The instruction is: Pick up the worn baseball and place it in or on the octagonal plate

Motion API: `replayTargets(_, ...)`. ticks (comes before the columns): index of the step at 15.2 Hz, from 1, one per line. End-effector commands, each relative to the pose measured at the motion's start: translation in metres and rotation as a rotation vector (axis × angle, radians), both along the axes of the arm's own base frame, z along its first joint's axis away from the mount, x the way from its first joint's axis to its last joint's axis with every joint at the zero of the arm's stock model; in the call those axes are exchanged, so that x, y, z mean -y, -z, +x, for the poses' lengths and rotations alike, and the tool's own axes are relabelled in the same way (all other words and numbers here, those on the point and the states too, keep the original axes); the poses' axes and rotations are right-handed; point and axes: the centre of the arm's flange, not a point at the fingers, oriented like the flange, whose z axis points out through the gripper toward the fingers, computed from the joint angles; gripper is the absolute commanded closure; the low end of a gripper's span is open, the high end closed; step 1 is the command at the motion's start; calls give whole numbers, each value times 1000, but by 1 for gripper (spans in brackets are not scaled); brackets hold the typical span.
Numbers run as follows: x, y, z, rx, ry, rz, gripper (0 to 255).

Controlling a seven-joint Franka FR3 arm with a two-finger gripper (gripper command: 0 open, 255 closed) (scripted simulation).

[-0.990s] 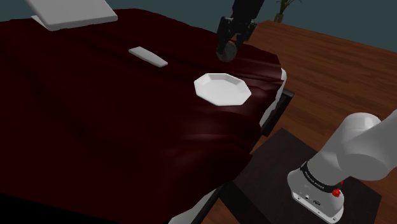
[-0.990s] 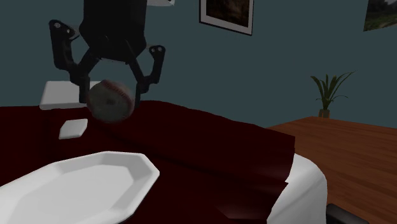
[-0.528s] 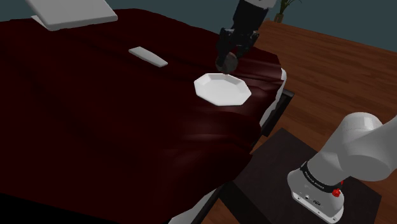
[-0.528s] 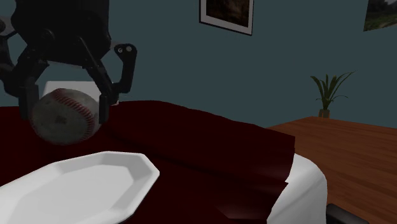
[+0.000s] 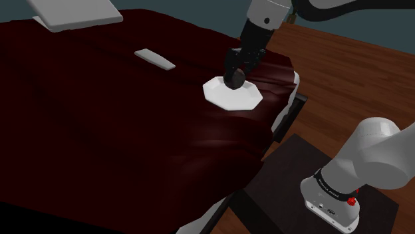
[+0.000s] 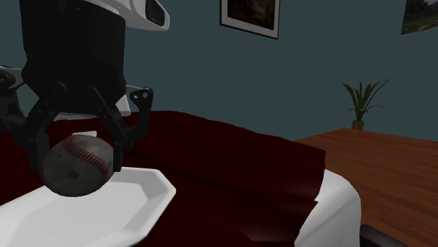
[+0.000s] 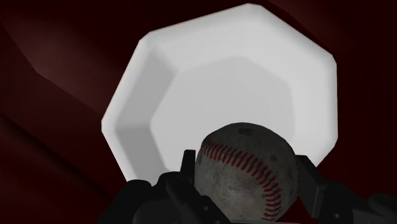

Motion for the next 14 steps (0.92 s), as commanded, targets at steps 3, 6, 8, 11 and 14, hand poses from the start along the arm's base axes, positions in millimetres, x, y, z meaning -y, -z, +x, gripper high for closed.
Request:
replayTargets(3, 0, 15, 1, 1, 0, 0, 255)
replayTargets(6, 0, 15, 1, 1, 0, 0, 255)
replayTargets(8, 0, 15, 1, 1, 0, 0, 255)
replayTargets(11, 0, 15, 1, 1, 0, 0, 0)
replayTargets(14, 0, 15, 1, 1, 0, 0, 0)
